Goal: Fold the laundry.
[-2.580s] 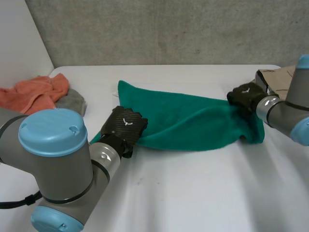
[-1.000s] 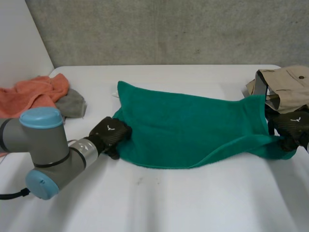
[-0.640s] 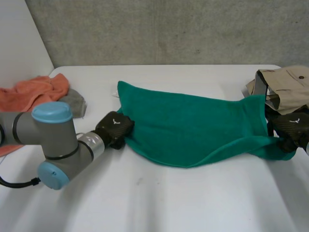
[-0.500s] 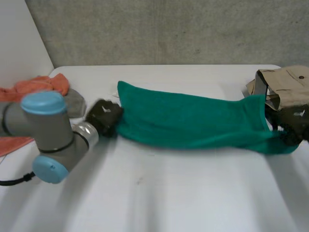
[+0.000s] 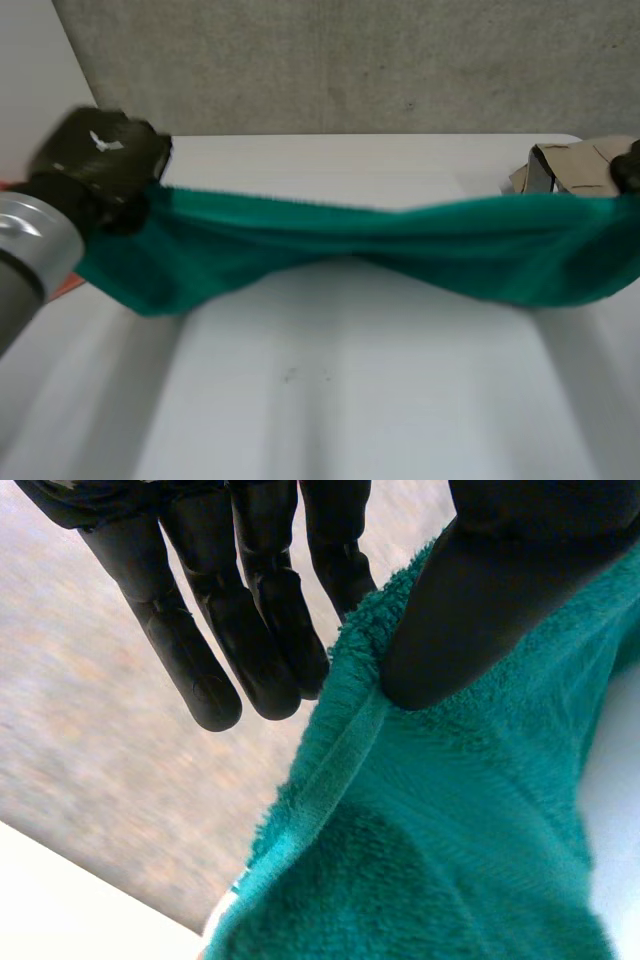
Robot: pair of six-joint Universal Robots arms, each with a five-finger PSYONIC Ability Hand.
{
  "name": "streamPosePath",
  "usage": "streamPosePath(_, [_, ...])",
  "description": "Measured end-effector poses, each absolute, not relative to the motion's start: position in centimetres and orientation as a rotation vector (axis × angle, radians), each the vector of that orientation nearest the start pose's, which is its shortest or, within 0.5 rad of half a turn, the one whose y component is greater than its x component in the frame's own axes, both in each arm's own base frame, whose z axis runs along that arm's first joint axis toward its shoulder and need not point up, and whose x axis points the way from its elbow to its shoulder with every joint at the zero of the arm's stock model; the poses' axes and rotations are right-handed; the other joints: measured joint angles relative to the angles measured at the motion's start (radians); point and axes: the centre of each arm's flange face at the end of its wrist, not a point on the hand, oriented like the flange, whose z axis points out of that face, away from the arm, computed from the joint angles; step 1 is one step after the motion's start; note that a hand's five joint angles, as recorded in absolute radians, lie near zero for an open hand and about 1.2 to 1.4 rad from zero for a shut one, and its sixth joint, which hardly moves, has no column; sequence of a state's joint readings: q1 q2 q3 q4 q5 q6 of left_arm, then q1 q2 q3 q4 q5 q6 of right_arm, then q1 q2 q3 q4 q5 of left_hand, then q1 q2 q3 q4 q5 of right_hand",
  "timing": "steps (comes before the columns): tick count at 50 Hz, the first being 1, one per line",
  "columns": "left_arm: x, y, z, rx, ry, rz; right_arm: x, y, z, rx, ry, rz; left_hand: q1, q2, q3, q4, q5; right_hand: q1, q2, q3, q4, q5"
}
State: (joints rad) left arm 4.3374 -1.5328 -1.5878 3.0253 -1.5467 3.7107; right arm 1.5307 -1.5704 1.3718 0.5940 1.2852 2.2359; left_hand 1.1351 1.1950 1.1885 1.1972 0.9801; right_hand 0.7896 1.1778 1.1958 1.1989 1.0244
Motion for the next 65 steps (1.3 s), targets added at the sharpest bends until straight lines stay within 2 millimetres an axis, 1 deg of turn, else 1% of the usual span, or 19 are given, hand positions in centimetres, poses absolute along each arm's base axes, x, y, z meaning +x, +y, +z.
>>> streamPosePath(8, [-24.7,-26.7,24.5,1.227,2.000,-1.779,17.0,-29.5,27.2,-1.528,2.576,-1.667,0.000,0.000,0.000,0.000,0.007,0.000,0.000,0.000,0.000,0.000])
streamPosePath(12, [-26.2,-31.2,21.9,1.268,1.942,-1.743,18.7,-33.3,24.9,-1.542,2.562,-1.783,0.000,0.000,0.000,0.000,0.007,0.000,0.000,0.000,0.000,0.000])
streamPosePath(14, [-26.5,-32.3,21.8,1.264,1.922,-1.756,19.1,-34.1,24.7,-1.538,2.542,-1.837,0.000,0.000,0.000,0.000,0.007,0.000,0.000,0.000,0.000,0.000])
streamPosePath(15, [-27.3,-34.3,22.1,1.240,1.869,-1.805,19.9,-35.7,24.8,-1.518,2.487,-1.965,0.000,0.000,0.001,0.000,0.007,0.000,0.000,0.000,0.000,0.000])
streamPosePath(17, [-28.0,-36.2,23.1,1.200,1.799,-1.880,20.7,-37.2,25.5,-1.480,2.410,-2.125,0.000,0.000,0.003,0.001,0.007,0.000,0.000,0.000,0.000,0.000])
streamPosePath(21, [-29.4,-39.3,27.0,1.077,1.612,-2.070,22.1,-40.2,29.0,-1.312,2.139,-2.563,0.000,0.002,0.004,0.003,0.007,0.000,0.000,0.000,0.000,0.000])
streamPosePath(23, [-29.9,-40.5,30.7,0.962,1.465,-2.211,22.7,-41.3,31.8,-1.173,1.926,-2.822,0.000,0.002,0.005,0.004,0.007,0.000,0.000,0.000,0.000,0.000])
streamPosePath(27, [-29.8,-40.9,36.9,0.752,1.239,-2.416,23.1,-41.9,36.0,-0.964,1.590,-3.127,0.000,0.002,0.005,0.005,0.007,0.000,0.000,0.000,0.000,0.000])
streamPosePath(28, [-29.6,-40.6,39.5,0.657,1.142,-2.499,23.2,-41.9,37.7,-0.876,1.444,-3.230,0.000,0.002,0.005,0.004,0.007,0.000,0.000,0.000,0.000,0.000])
streamPosePath(31, [-29.2,-40.0,42.4,0.544,1.044,-2.592,23.5,-41.6,39.4,-0.787,1.289,-3.315,0.000,0.002,0.005,0.005,0.007,0.000,0.000,0.000,0.000,0.000])
streamPosePath(34, [-28.9,-39.8,42.6,0.520,1.061,-2.613,24.1,-41.2,39.3,-0.788,1.278,-3.297,0.000,0.002,0.005,0.004,0.007,0.000,0.000,0.000,0.000,0.000])
streamPosePath(36, [-28.7,-39.9,41.6,0.538,1.113,-2.598,24.5,-41.0,38.7,-0.811,1.316,-3.257,0.000,0.003,0.005,0.005,0.007,0.000,0.000,0.000,0.000,0.000])
streamPosePath(40, [-28.2,-40.4,36.8,0.628,1.313,-2.490,25.1,-41.0,35.6,-0.890,1.491,-3.085,0.000,0.005,0.006,0.004,0.007,0.000,0.000,0.000,0.000,0.000])
streamPosePath(46, [-27.2,-40.2,28.7,0.751,1.559,-2.306,25.5,-41.4,28.9,-0.997,1.766,-2.786,0.000,0.006,0.008,0.004,0.007,0.000,0.000,0.000,0.000,0.000])
streamPosePath(47, [-27.2,-40.2,28.2,0.757,1.571,-2.297,25.5,-41.4,28.5,-1.004,1.783,-2.768,0.000,0.006,0.008,0.004,0.007,0.000,0.000,0.000,0.000,0.000])
streamPosePath(52, [-27.1,-39.1,21.7,0.849,1.714,-2.171,25.5,-41.4,21.9,-1.113,2.020,-2.494,0.000,0.006,0.008,0.005,0.007,0.000,0.000,0.000,0.000,0.000])
streamPosePath(56, [-27.1,-37.7,17.1,0.926,1.813,-2.071,25.2,-40.5,18.0,-1.188,2.175,-2.292,0.000,0.006,0.008,0.005,0.007,0.000,0.000,0.000,0.000,0.000])
streamPosePath(61, [-26.8,-35.0,13.1,1.021,1.921,-1.945,24.5,-39.0,16.0,-1.242,2.289,-2.126,0.000,0.006,0.008,0.005,0.007,0.000,0.000,0.000,0.000,0.000])
streamPosePath(65, [-26.1,-32.6,12.8,1.065,1.958,-1.883,23.5,-35.7,16.5,-1.308,2.379,-1.958,0.000,0.006,0.008,0.005,0.007,0.000,0.000,0.000,0.000,0.002])
